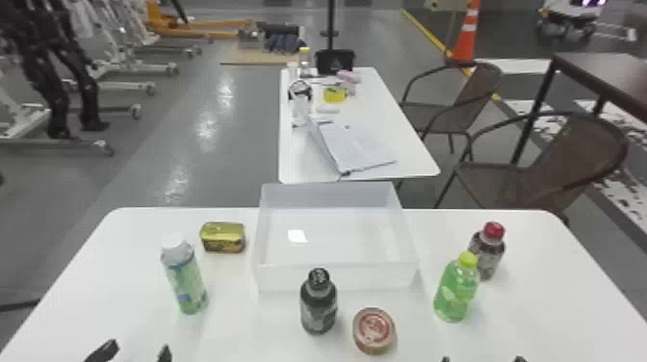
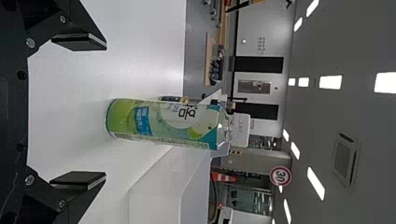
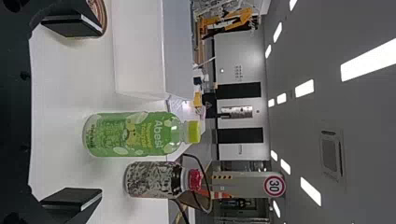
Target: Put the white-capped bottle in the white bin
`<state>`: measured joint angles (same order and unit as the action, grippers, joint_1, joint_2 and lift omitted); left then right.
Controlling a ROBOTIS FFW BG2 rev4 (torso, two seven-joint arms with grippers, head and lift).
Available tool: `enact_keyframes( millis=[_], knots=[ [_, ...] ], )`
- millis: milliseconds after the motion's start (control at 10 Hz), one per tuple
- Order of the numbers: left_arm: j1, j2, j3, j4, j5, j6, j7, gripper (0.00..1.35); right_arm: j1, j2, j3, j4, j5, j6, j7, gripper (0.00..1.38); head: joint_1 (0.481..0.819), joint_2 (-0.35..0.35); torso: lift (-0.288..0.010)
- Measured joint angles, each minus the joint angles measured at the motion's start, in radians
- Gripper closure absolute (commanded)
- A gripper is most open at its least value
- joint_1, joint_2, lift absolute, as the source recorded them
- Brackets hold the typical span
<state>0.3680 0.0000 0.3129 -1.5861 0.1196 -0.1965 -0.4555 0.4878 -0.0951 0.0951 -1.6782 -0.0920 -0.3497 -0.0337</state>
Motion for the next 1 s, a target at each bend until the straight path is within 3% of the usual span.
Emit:
enact_keyframes(
  millis=[600,1000],
  knots=[
    [-0.022,0.000,-0.020,0.004,-0.001,0.029,0.000,0.30,0.000,0.000,0.000,0.002,0.000,0.000,0.000,0.09,0.549,0.000,-0.100],
    [-0.102,0.000,-0.037,0.055,-0.013,0.031,0.000,0.30,-0.002,0.000,0.000,0.003,-0.001,0.000,0.000,0.09,0.549,0.000,-0.100]
  ],
)
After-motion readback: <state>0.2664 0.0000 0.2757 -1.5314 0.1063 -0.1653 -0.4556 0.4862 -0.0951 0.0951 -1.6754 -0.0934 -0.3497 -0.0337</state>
